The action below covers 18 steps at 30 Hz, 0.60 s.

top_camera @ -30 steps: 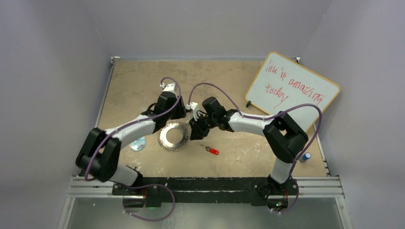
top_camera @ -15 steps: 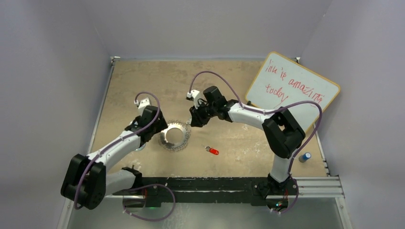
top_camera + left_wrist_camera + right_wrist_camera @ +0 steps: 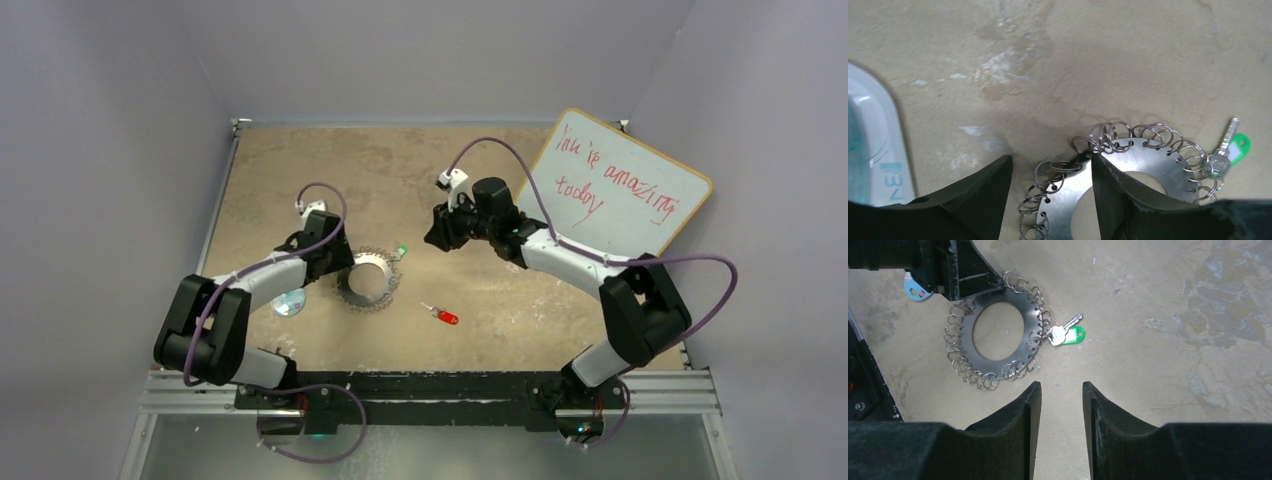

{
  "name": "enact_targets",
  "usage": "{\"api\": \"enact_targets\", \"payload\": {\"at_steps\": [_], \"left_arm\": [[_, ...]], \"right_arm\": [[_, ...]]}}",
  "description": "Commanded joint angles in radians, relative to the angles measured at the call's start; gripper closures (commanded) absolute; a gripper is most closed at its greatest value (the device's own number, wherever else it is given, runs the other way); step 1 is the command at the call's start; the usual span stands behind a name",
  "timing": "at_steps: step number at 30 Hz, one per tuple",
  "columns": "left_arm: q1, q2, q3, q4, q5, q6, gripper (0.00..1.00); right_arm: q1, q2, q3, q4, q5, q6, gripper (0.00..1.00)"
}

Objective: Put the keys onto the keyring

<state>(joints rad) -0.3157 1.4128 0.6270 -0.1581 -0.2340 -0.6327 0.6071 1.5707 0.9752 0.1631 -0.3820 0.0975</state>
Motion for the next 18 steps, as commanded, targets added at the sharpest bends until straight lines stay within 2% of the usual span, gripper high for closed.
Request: {"api": "enact_targets", "payload": {"at_steps": [1, 7, 14, 18], "left_arm": [[-0.047, 0.073, -0.016, 0.035, 0.179, 0.014, 0.44], [-0.198, 0.105, 0.016, 0.064, 0.217, -0.05, 0.47], [-0.209, -0.002, 0.002, 0.087, 0.156, -0.076, 0.49], [-0.209, -0.096, -0.017, 0.121, 0.131, -0.05, 0.48]], "right_arm": [[0.001, -0.089, -0.068, 0.148, 0.051, 0.067, 0.61], [-0.006, -0.148, -0.122, 0.202, 0.123, 0.122, 0.59], [-0.009, -0.144, -0.146, 0.205, 0.106, 0.101, 0.61], [-0.007, -0.201, -0.222, 0.321, 0.1, 0.083, 0.63]]}}
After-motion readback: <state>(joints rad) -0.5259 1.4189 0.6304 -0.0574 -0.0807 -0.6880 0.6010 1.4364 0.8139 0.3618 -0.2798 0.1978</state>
